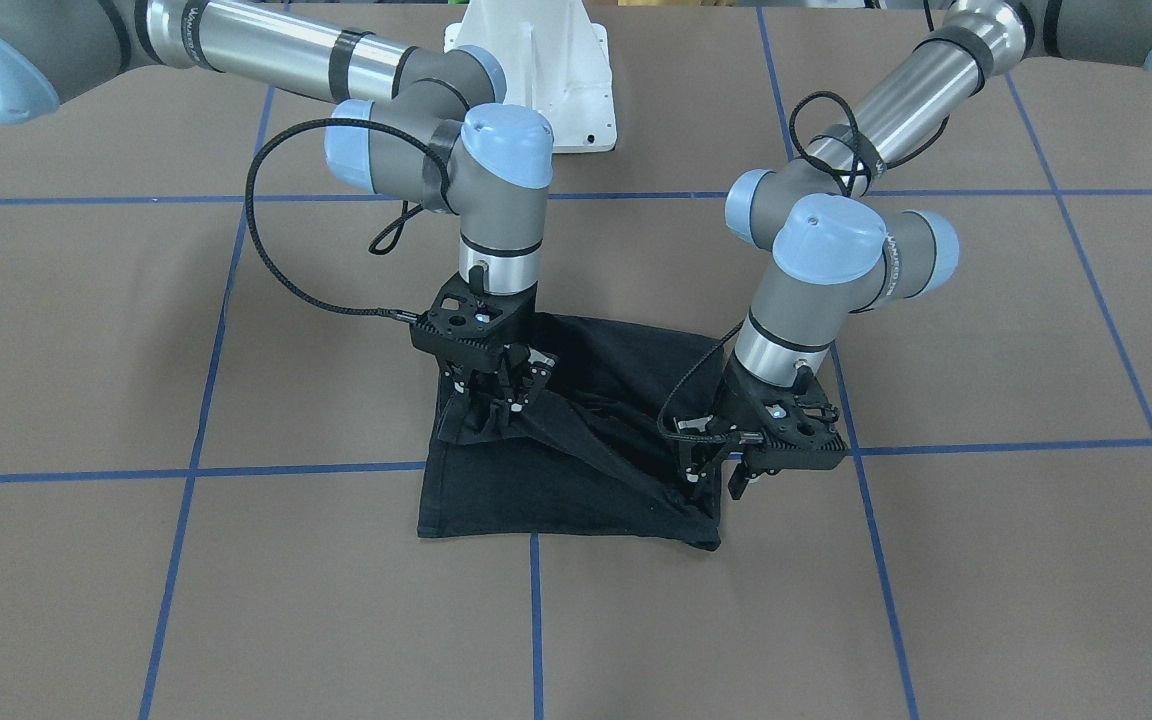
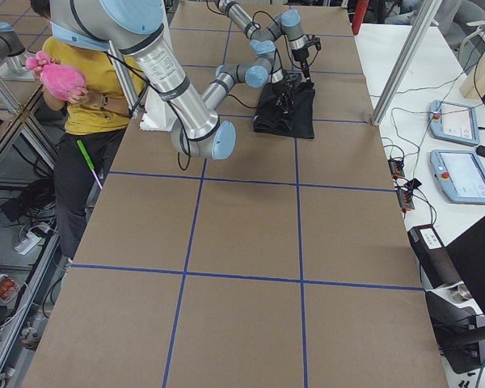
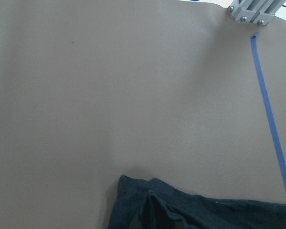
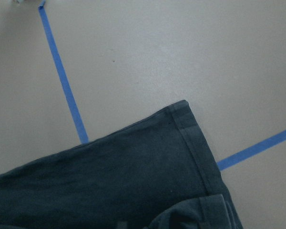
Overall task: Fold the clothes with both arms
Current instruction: 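Lay the folded edge down at the far edge and open both grippers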
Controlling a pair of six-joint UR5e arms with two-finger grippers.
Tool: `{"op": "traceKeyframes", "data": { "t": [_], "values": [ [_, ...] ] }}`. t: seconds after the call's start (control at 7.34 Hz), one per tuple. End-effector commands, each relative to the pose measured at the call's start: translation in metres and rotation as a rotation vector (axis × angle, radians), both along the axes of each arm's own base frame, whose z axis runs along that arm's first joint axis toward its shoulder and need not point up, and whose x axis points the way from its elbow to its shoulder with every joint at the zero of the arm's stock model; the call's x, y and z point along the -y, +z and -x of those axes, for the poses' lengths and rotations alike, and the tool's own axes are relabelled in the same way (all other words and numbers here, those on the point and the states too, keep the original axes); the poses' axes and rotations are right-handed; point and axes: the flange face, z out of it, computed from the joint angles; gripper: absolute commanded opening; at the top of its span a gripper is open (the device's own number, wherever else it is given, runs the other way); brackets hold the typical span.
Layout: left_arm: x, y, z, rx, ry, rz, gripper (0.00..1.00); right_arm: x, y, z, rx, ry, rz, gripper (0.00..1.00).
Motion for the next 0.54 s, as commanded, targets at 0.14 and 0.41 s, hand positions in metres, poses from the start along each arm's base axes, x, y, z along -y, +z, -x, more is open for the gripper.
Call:
{"op": "traceKeyframes", "data": {
  "t": [0.14, 0.41],
  "values": [
    [0.023, 0.023, 0.072, 0.087, 0.181, -0.181, 1.0, -0.009, -0.04, 0.001, 0.052, -0.164, -0.019, 1.0],
    [0.022, 0.033, 0.081, 0.1, 0.187, -0.197, 1.0, -0.059, -0.052, 0.045, 0.019, -0.171, -0.092, 1.0]
  ]
}}
